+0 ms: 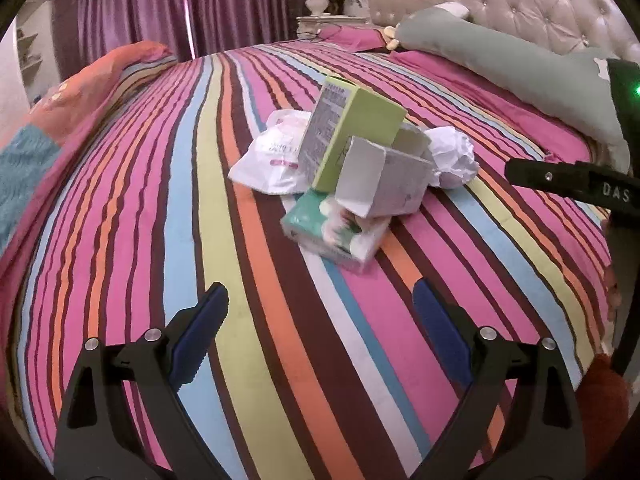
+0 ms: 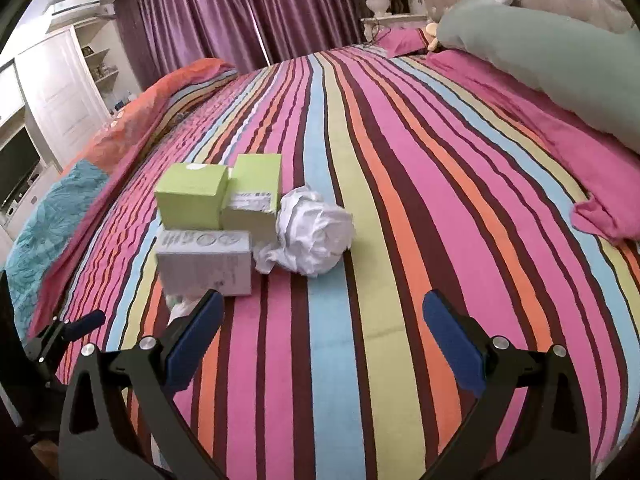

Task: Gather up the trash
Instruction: 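Grasp the green tissue pack with the left tool while the right tool grasps crumpled paper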

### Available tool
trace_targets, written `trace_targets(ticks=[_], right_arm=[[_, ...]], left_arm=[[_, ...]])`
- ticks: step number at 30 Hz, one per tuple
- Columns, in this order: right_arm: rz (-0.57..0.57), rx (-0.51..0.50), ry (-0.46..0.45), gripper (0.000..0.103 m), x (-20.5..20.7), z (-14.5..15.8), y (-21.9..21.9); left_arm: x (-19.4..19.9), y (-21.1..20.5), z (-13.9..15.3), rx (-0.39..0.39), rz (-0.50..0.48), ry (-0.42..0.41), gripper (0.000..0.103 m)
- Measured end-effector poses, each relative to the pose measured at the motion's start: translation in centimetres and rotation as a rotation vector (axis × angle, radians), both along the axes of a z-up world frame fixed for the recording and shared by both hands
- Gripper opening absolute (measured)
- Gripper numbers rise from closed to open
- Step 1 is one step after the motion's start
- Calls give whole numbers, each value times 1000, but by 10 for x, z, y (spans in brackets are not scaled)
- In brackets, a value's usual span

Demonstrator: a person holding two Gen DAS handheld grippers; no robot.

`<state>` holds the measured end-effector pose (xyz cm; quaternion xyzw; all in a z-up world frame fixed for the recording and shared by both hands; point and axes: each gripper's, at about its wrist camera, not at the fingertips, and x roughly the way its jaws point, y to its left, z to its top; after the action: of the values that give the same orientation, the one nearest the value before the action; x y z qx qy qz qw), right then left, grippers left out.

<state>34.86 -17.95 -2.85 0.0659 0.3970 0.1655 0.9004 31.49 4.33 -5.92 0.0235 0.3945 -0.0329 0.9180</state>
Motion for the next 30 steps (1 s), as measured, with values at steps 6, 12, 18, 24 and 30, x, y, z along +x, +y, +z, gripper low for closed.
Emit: trace_targets(ticks=[6,12,18,24,30], right_arm=[[-1,4,35,95,22,-9,4],[19,1,60,95,33,-16,11],[41,-25,73,95,49,-19,18],[64,-47,94,95,65,-25,28],[43,-110,108,95,81,-33,35]], left_arm=[[22,2,-1,4,-56,-10,91],[40,-2,-15,40,-116,22,91],[57,-1,-21,73,-137,23,91],[74,-1,-24,66,-171,37,91],[90,-7,-28,33,-181,65,91]])
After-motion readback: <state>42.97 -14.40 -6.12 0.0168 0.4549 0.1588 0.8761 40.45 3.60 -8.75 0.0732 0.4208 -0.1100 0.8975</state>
